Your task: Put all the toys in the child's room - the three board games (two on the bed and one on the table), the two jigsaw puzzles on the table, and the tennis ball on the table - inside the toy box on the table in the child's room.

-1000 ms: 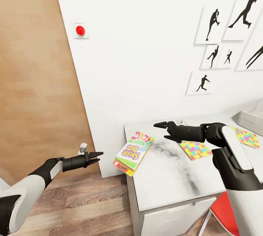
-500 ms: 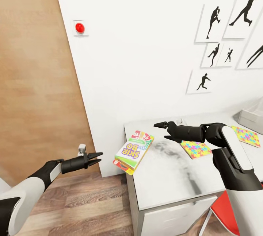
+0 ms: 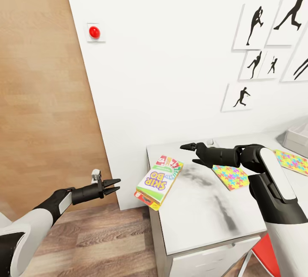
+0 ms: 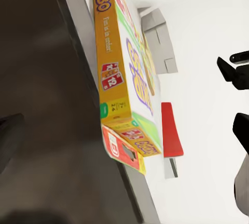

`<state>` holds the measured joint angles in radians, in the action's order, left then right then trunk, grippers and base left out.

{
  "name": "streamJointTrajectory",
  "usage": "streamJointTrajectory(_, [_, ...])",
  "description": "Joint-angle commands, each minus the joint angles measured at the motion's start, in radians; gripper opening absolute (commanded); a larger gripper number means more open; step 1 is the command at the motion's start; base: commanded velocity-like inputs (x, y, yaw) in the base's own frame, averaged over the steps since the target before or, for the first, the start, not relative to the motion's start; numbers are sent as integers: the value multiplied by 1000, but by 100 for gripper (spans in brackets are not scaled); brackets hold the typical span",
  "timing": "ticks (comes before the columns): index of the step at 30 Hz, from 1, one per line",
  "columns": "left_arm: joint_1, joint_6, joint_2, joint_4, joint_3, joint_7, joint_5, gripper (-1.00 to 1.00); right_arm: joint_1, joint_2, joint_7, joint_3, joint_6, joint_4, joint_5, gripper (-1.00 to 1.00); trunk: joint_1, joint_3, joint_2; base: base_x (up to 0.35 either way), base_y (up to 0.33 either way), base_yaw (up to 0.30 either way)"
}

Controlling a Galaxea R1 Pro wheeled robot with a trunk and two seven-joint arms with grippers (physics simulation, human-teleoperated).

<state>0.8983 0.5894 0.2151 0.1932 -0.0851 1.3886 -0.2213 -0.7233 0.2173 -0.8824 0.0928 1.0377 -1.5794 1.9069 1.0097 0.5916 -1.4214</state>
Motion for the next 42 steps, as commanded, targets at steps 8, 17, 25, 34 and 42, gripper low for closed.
streamJointTrajectory(8, [1,12,-1,0,-7,4,7,100,-1,1,-10,0,1,-1,10,100,0,1,-1,57,23,0])
streamJointTrajectory(17, [0,8,-2,0,-7,4,7,100,-1,1,-10,1,1,-1,10,100,0,1,-1,88,14,0])
streamJointTrajectory(25, [1,6,-3,0,-7,4,7,100,-1,1,-10,1,1,-1,9,100,0,1,-1,4,-189,0])
streamJointTrajectory(34, [0,4,-3,0,-7,4,7,100,-1,2,-10,-1,1,-1,9,100,0,1,-1,0,-113,0])
streamJointTrajectory(42, [0,4,-5,0,-7,4,7,100,-1,3,-10,-1,1,-1,9,100,0,1,-1,0,-59,0])
